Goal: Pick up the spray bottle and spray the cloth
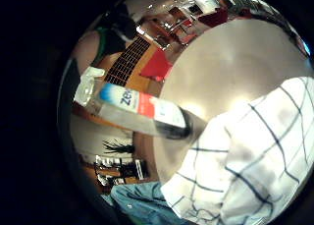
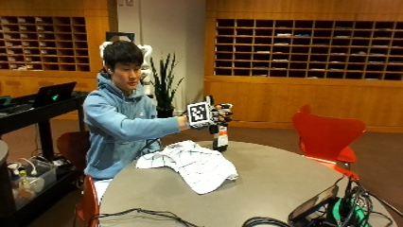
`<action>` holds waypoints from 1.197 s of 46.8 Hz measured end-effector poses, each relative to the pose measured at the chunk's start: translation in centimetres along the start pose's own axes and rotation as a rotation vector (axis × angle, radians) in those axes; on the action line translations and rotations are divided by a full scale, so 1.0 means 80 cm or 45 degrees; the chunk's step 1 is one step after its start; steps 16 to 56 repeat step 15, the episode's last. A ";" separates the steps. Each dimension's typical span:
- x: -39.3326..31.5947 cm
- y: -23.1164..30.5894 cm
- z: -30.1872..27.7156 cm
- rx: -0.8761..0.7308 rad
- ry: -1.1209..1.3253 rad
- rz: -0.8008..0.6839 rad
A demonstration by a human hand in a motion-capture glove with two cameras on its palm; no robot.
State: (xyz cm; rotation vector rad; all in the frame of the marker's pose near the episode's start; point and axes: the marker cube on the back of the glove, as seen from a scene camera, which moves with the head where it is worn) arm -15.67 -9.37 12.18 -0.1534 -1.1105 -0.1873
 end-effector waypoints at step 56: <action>-0.009 0.013 -0.040 0.101 -0.009 -0.011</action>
